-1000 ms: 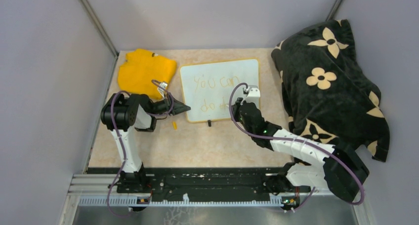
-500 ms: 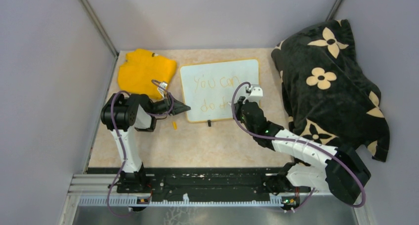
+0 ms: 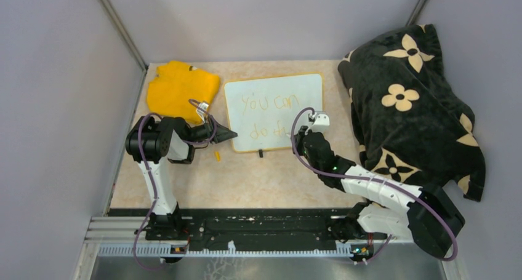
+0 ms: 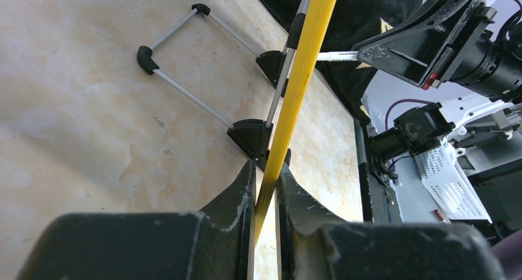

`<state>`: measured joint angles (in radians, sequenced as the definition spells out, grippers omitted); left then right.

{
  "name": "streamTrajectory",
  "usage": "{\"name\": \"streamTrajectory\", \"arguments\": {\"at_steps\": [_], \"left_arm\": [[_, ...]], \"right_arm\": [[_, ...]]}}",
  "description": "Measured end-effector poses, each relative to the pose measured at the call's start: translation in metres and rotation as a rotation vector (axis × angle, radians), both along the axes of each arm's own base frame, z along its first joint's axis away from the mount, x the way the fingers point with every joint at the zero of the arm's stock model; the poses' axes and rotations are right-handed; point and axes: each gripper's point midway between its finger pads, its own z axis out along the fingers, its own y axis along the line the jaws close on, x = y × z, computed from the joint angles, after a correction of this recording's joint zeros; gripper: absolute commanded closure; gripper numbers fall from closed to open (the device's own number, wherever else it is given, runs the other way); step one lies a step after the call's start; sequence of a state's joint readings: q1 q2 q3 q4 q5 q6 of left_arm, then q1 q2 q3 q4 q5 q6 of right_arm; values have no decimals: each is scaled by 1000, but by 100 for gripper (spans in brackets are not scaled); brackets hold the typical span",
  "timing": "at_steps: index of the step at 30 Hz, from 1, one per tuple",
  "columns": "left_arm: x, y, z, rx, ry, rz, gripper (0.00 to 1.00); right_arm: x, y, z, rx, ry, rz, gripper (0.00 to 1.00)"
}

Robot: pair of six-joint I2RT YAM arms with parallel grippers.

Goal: Write a sentence on the whiteboard

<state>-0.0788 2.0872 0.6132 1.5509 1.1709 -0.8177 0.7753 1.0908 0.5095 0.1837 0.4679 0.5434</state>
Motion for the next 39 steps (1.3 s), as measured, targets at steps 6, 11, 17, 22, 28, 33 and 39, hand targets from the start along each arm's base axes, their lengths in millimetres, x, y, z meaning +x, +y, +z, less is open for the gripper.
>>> {"name": "streamTrajectory", "arguments": {"at_steps": [6,11,17,22,28,33,39], "left_arm": [[0,0,0,0,0,0,100],[0,0,0,0,0,0,100],[0,0,0,0,0,0,100],[0,0,0,0,0,0,100],[0,0,0,0,0,0,100],[0,0,0,0,0,0,100],[0,0,0,0,0,0,100]], "right_arm": [[-4,-4,-4,-11,11,-2,100],[-5,-8,-2,-13,10,-8,100],[-7,-9,12,16,-20,-7,100],[-3,-6,29,33,-49,-5,100],[6,-2,45,45,-83,-9,100],[12,1,42,32,-79,-11,100],[18,2,41,21,-81,-17,100]]}}
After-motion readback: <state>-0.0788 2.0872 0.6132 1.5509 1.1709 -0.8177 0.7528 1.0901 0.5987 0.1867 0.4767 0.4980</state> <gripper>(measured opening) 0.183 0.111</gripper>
